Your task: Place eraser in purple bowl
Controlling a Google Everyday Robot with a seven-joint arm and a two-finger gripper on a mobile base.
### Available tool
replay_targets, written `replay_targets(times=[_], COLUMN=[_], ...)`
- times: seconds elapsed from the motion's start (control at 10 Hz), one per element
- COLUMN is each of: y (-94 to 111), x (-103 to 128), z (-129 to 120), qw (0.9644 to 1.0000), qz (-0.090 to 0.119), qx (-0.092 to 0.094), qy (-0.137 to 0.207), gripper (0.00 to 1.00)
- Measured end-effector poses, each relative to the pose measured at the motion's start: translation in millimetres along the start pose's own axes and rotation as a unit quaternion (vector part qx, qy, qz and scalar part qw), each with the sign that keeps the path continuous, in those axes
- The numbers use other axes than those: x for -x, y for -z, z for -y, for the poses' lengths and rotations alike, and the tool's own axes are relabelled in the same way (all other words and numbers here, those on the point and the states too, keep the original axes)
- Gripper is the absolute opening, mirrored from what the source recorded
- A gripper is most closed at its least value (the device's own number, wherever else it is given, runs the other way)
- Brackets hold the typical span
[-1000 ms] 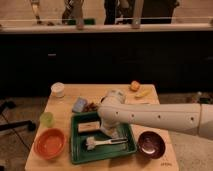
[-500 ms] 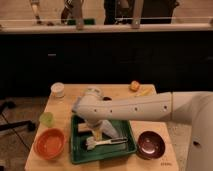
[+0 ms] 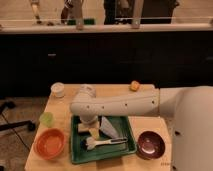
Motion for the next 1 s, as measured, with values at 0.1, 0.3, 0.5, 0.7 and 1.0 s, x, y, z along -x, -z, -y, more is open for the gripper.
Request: replay_targets(times=[0.1, 0.3, 0.5, 0.7, 1.0], y=[-5, -18, -31, -41, -53], x=[2, 0, -2, -11, -24], z=[5, 12, 17, 17, 14], qw=[0.9999, 0.9995, 0.999, 0.9984, 0.9979], qz=[-0.002, -0.005, -0.008, -0.009, -0.015], qx=[0.007, 0.022, 0.034, 0.044, 0.049], qy=[0.008, 0.02, 0.029, 0.034, 0.04], gripper=[0.8, 0.8, 0.8, 0.8, 0.8])
